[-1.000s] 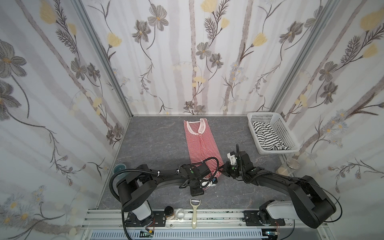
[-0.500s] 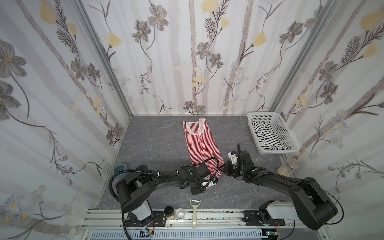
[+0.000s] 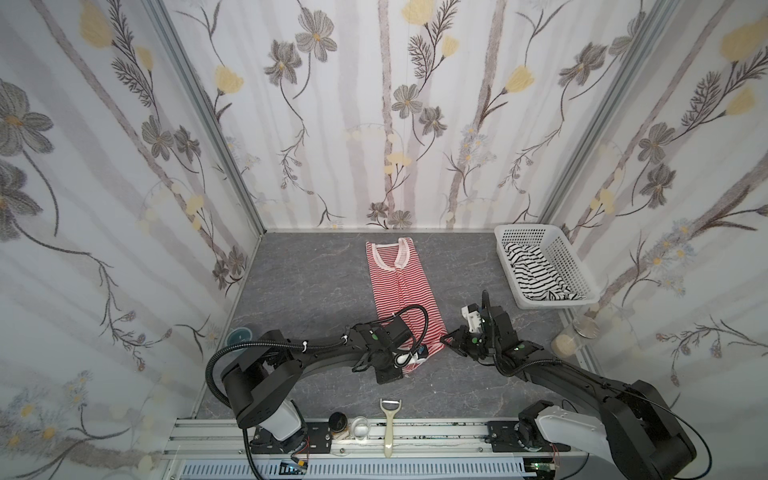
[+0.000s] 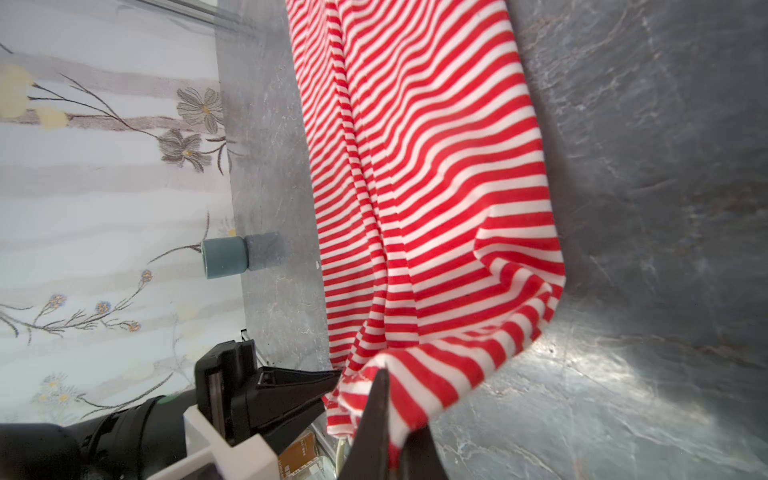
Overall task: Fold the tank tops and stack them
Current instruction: 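Lift the hem with both grippers and fold it away over the neckline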
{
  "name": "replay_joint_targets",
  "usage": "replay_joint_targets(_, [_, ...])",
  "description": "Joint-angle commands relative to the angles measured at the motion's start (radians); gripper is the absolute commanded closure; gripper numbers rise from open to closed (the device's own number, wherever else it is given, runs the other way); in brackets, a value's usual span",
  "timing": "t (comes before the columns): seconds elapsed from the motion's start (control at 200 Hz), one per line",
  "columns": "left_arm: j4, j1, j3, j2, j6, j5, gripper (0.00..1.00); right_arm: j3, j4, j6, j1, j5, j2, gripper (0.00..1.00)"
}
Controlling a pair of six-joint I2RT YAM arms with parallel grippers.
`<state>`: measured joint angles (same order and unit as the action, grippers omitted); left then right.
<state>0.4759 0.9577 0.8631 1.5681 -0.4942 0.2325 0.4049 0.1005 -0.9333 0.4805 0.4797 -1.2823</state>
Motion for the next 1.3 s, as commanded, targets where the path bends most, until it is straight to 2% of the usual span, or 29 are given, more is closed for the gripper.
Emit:
replay_joint_targets(0.0, [0.071,-0.04,0.045,-0.021,-0.009,0.117,1.0,0.023,-0.035,-0.002,0.0,-0.025,0.057,0.99])
replay_joint_targets(0.155, [0.103,-0.13,0.136,-0.037,-0.02,0.165,1.0,0.089,-0.071,-0.003,0.0,-0.024,0.095,0.99])
replay_joint_targets(0.41, [0.105,-0.251,0.28,0.0,-0.08,0.088,1.0,0.291,-0.101,0.022,-0.021,-0.032,-0.025,1.0])
replay_joint_targets(0.605, [0.103,-0.348,0.4,0.071,-0.118,0.077,1.0,0.537,-0.114,0.07,-0.056,0.012,-0.22,1.0])
replay_joint_targets(0.874, [0.1,-0.442,0.601,0.254,-0.137,0.076,1.0,0.782,-0.121,0.103,-0.111,0.081,-0.531,1.0])
replay_joint_targets(1.294, [0.101,-0.503,0.779,0.473,-0.143,0.028,1.0,1.082,-0.227,0.159,-0.179,0.099,-0.87,1.0])
